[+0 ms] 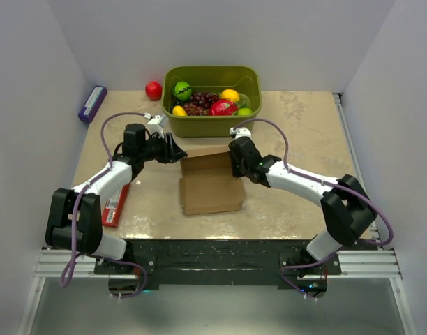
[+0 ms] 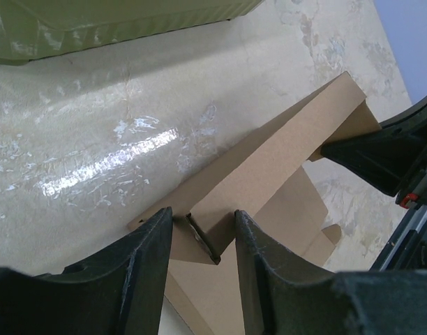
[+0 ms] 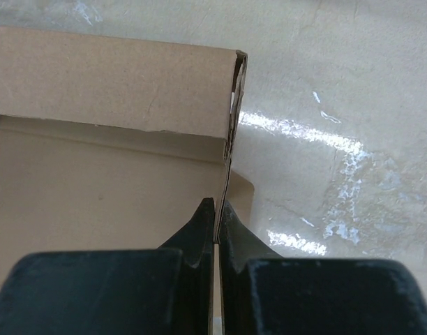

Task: Fold the paper box

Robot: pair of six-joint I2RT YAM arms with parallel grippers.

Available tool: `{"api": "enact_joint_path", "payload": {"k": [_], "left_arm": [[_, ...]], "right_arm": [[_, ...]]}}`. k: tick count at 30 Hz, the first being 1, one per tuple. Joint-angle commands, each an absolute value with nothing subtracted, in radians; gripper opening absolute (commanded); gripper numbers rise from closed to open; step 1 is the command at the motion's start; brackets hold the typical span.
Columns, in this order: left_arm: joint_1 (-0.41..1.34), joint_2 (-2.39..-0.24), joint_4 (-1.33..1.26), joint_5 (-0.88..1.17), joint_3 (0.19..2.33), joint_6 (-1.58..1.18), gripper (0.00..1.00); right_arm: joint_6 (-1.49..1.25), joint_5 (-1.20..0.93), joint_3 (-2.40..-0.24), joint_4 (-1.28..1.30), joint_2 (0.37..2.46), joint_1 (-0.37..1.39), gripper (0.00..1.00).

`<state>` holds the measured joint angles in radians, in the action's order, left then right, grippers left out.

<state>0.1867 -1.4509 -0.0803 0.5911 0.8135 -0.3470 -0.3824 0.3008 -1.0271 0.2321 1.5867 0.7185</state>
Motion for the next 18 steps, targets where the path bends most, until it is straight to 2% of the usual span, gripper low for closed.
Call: {"api": "enact_joint_path", "payload": {"k": [1,4,6,7,9,10,13,18], "left_arm": [[0.204,-1.442,-0.034,0.584,0.831,-0.31,0.45],[0.204,-1.442,-0.026,0.58,0.836,-0.304,0.45],[0.204,-1.442,-0.012,0.568,0.842,-0.296,0.45],[0.204,-1.443,-0.005,0.561,0.845,-0.29,0.45],[0.204,-1.443,-0.002,0.552,0.851,-0.281,0.45],[0.204,-1.443,-0.002,0.552,0.853,-0.279,0.45],[0.204,-1.445,-0.003,0.552,0.854,-0.276,0.45],[0.204,-1.45,-0.003,0.551,0.856,-0.275,0.44]], "right_arm": [[-0.449,0.268,-1.04,0.183,1.594,0.764,0.02],[-0.474,0.261,-1.026,0.17,1.598,0.769,0.09],[-0.482,0.261,-1.028,0.181,1.592,0.767,0.22],[-0.485,0.259,-1.028,0.204,1.573,0.767,0.34],[-0.474,0.281,-1.026,0.221,1.539,0.762,0.45],[-0.442,0.281,-1.023,0.225,1.501,0.759,0.53],[-0.382,0.23,-1.034,0.241,1.433,0.701,0.65],[-0.322,0.141,-1.058,0.215,1.295,0.577,0.73]]}}
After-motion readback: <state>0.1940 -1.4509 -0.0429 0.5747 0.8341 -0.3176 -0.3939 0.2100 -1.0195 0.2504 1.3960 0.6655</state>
